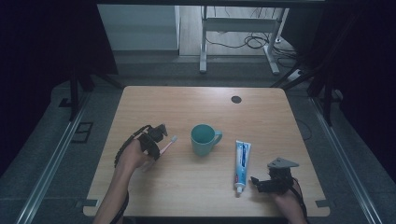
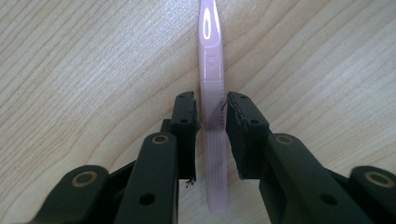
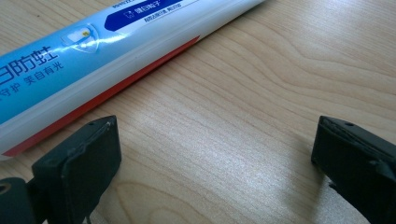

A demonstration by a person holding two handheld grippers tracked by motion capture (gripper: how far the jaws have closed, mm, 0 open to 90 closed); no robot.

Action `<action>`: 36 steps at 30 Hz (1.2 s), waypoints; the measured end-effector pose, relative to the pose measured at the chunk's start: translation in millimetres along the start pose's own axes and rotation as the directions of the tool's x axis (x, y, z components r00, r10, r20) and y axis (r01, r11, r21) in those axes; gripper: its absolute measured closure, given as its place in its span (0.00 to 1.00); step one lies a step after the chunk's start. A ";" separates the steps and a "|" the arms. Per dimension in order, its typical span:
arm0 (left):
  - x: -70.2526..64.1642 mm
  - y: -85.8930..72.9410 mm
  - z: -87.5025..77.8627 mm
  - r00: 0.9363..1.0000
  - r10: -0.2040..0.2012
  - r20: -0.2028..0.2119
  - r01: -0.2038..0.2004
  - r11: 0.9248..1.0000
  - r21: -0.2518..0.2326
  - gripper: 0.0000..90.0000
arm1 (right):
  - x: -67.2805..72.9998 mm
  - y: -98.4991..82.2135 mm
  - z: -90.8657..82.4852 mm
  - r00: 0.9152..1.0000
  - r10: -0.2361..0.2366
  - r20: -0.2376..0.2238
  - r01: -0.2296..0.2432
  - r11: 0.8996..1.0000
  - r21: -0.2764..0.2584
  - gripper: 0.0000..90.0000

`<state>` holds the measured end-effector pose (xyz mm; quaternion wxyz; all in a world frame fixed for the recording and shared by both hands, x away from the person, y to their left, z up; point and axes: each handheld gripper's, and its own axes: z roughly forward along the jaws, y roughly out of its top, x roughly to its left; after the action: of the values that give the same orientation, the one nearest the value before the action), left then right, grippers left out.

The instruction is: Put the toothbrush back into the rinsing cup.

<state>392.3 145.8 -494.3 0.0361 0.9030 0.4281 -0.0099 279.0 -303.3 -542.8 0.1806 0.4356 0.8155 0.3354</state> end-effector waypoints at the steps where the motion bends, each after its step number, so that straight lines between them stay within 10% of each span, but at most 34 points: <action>1: 0.0 0.0 0.0 1.000 0.000 0.000 0.000 1.000 0.000 0.81 | 0.0 0.0 0.0 1.000 0.000 0.000 0.000 1.000 0.000 0.02; 24: 1.3 7.3 5.5 1.000 -0.022 0.017 0.022 1.000 0.020 0.88 | 0.0 0.0 0.0 1.000 0.000 0.000 0.000 1.000 0.000 0.02; 36: 4.2 -2.3 -18.6 0.998 -0.036 0.044 0.040 0.995 -0.091 0.88 | 0.0 0.0 0.0 1.000 0.000 0.000 0.000 1.000 0.000 0.02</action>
<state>393.0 151.8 -476.2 0.0866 0.8916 0.4443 -0.0101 279.0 -303.3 -542.8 0.1805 0.4357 0.8155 0.3354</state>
